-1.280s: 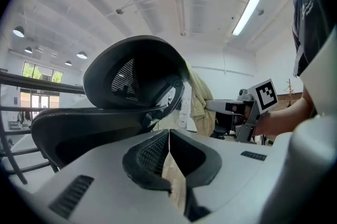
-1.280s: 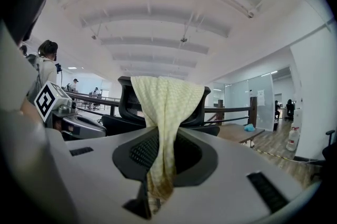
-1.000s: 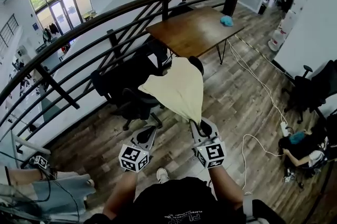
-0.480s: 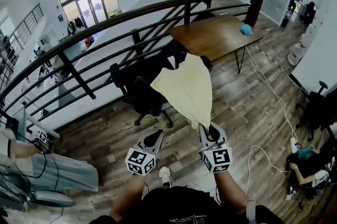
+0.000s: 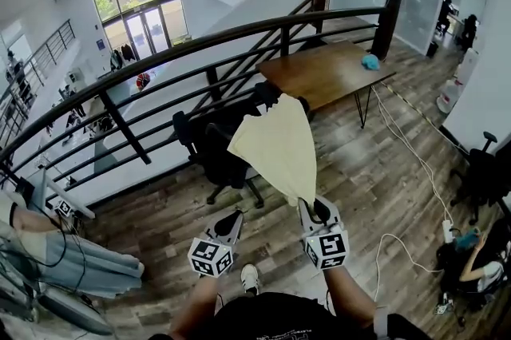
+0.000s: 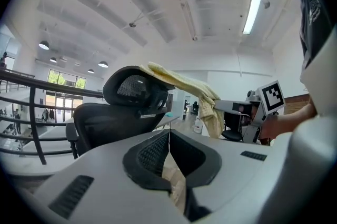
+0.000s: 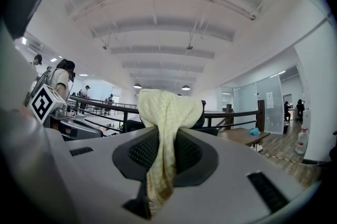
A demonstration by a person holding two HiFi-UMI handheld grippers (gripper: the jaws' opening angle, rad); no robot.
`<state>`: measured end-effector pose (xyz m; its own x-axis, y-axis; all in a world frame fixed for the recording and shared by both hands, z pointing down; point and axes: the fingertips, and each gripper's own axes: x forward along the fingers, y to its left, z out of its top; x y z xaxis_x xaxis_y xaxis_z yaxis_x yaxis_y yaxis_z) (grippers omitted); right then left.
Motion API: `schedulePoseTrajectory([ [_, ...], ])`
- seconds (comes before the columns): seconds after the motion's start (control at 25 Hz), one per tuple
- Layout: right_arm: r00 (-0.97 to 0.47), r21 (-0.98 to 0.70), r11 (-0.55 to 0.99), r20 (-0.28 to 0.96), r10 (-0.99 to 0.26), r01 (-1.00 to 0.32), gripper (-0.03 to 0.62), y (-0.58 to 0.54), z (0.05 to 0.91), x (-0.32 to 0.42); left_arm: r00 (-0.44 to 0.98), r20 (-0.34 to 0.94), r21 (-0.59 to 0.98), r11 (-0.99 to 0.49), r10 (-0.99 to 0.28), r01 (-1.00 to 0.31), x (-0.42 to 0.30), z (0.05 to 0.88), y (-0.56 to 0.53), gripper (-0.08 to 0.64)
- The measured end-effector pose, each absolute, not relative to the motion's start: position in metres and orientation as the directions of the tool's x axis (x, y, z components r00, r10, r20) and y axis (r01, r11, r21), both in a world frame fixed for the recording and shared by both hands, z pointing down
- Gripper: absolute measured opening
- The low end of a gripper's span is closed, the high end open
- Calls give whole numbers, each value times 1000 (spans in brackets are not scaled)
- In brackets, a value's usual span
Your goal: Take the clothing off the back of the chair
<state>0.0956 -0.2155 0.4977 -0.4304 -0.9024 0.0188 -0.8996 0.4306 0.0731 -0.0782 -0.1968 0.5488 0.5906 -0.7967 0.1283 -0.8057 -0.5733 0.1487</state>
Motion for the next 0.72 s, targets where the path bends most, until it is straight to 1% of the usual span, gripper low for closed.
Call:
schedulePoseTrajectory([
  [0.36, -441, 87, 441, 22, -897, -893, 72, -191, 505, 104, 569, 113, 139, -554, -814, -821, -74, 551, -171, 14],
  [0.72, -463, 80, 463, 24, -886, -883, 72, -169, 511, 105, 533, 134, 154, -514, -835, -844, -80, 565, -137, 14],
])
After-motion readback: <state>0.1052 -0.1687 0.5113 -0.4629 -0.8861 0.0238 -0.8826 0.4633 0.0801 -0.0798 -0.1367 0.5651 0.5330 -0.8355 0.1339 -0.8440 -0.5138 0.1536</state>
